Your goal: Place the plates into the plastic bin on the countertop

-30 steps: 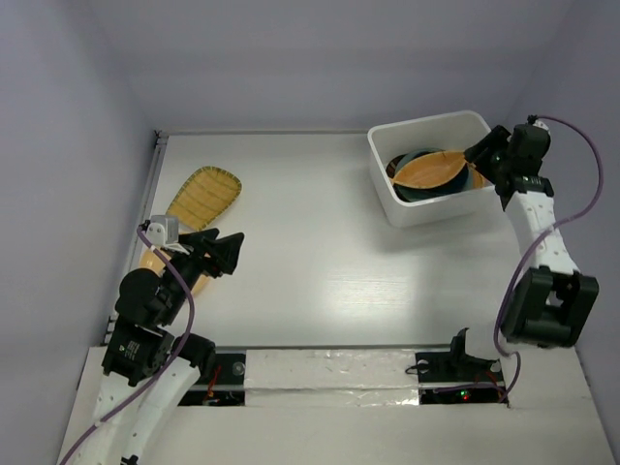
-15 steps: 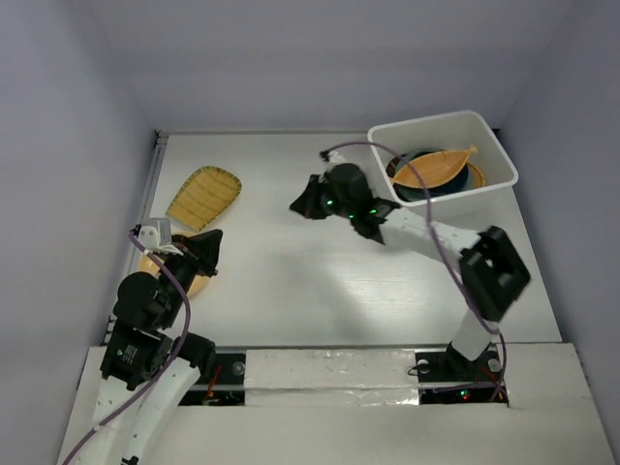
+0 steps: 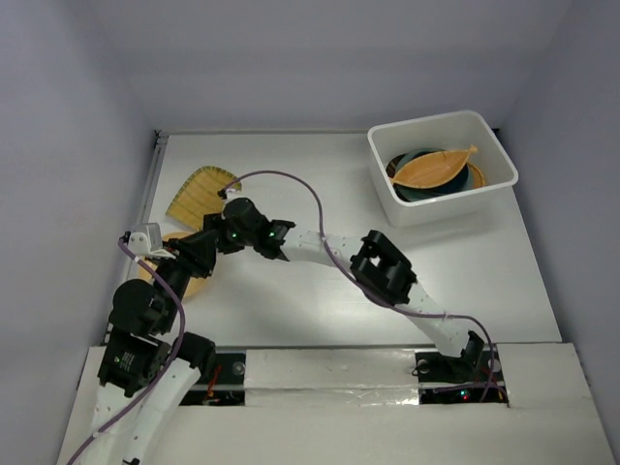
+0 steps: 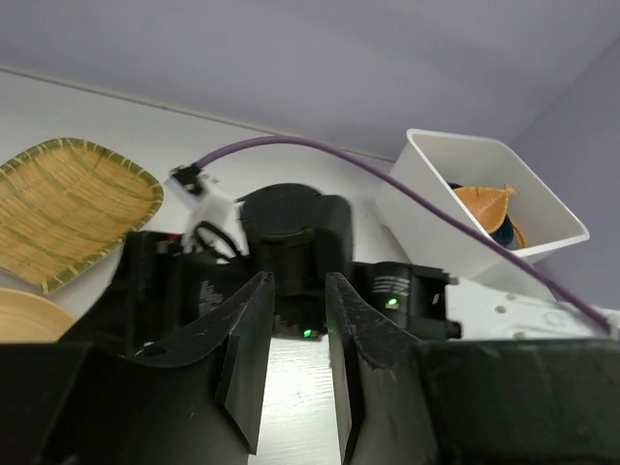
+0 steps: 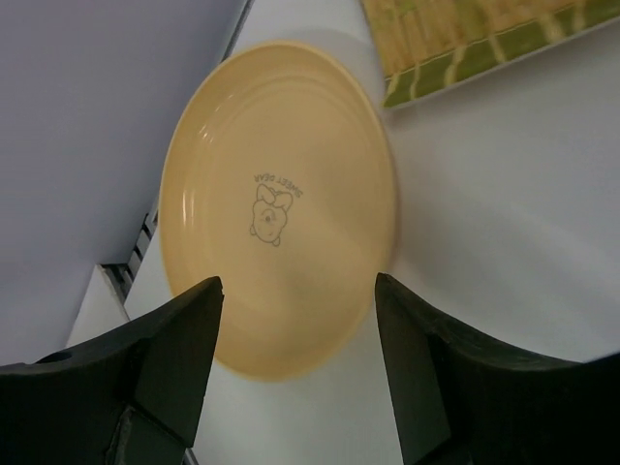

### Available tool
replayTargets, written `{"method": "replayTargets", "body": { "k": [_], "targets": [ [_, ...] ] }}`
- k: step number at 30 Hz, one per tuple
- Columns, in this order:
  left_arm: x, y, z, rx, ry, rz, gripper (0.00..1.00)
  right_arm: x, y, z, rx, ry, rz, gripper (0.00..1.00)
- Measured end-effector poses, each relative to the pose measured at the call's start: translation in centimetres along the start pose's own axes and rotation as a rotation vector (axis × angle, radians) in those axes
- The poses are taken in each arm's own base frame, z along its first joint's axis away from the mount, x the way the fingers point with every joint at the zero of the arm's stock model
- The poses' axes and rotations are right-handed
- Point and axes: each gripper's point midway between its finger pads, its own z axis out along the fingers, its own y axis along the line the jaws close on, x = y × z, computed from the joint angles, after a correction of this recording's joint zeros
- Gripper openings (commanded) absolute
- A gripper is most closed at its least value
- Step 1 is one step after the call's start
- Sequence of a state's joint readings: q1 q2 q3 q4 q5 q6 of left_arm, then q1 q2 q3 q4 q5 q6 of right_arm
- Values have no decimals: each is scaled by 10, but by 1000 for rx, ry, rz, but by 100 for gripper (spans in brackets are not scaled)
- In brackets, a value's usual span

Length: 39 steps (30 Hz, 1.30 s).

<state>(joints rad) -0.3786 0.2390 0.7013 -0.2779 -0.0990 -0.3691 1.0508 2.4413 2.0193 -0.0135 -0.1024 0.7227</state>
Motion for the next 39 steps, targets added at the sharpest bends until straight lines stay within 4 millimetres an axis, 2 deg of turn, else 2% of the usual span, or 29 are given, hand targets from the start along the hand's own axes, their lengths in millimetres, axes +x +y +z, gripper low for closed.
{"method": "replayTargets", "body": {
  "k": [3,6,10,15,18,22,27,33,36,39],
  "targets": [
    [0,0,0,0,0,0,26,14,4,21,31,20,-27,69],
    [0,0,0,0,1,0,26,29,-2,33,85,37,-44,62],
    [0,0,0,1,1,0,26,41,-18,32,174,53,-54,57],
    [0,0,0,1,1,0,27,40,-33,28,220,18,-56,49],
    [0,0,0,1,1,0,27,42,-41,16,258,18,-59,47],
    [0,0,0,1,1,0,27,48,-54,-14,320,28,-76,47],
    [0,0,0,2,1,0,27,55,-63,-63,352,46,-104,60],
    [0,-1,0,4,2,0,27,31,-38,-100,270,-29,-137,63],
    [0,-1,0,4,2,0,27,18,-39,-116,283,-72,-132,63],
    [0,-1,0,5,3,0,27,12,-54,-115,317,-83,-122,63]
  ]
}}
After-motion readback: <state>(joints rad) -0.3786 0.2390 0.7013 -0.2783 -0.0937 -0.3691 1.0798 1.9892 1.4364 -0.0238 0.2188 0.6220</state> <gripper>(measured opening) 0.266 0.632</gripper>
